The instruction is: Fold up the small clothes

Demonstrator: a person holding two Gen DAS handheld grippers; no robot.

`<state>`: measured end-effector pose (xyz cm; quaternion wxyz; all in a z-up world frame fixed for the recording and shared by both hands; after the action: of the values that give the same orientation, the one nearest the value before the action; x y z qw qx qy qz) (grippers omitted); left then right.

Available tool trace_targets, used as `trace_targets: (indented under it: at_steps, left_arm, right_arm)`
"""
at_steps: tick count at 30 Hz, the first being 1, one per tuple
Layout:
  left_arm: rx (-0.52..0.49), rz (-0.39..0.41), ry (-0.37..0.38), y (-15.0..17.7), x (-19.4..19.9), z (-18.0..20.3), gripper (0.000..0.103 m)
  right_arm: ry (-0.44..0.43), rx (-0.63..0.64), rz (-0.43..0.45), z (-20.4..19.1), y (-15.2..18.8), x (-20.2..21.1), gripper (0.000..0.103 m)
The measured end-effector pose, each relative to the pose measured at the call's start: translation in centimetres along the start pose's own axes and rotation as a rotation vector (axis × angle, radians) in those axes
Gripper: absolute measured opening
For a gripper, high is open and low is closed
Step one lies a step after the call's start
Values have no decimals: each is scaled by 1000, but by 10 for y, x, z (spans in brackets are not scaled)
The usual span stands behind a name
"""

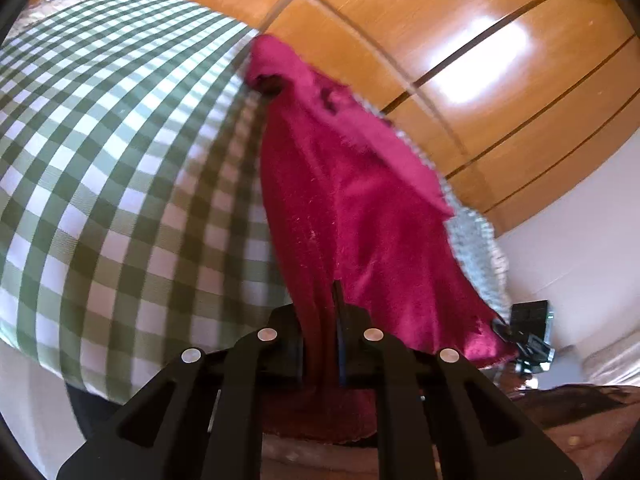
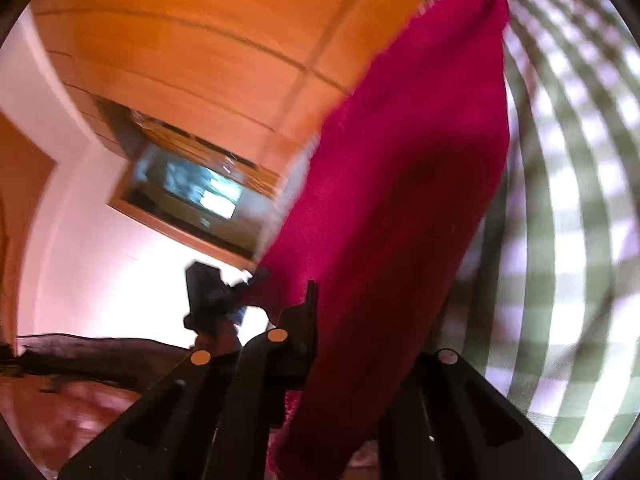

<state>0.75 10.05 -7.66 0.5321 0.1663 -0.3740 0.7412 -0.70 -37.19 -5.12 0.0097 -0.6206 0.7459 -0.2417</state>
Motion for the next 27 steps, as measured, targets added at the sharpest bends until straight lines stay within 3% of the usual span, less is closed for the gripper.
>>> trace_targets:
  at_steps: [4,13,21,24,27]
  left_arm:
    - [-29,27,90,3,17,21,9]
    - [-28,115,393,8,64,56,9]
    - [-36,209,626,14,114,75,9]
    - [-17,232,666,7,123,77,9]
    - [8,220,618,-11,116,71,9]
  right_arm:
    - [-59,43,71,-14,-3,23,6]
    - [-168,142,154,-55,1,60,6]
    - [-354,318,180,-115,16,94,6]
    - [-411,345,196,-126,15,100,9]
    - [-403,320,212,-120,-1,98,9]
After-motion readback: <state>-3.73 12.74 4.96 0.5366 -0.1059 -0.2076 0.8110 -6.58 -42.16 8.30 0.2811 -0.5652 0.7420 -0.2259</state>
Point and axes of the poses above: each gripper's, at about its wrist camera, not at the fingertips, and x roughly against the way its jaws point, z to its right, y to its underside, the point moved 3 cm from there along -x, roughly the way its jaws point, and after that the axes turned 10 degrees about -z, right-handed, at the moved point
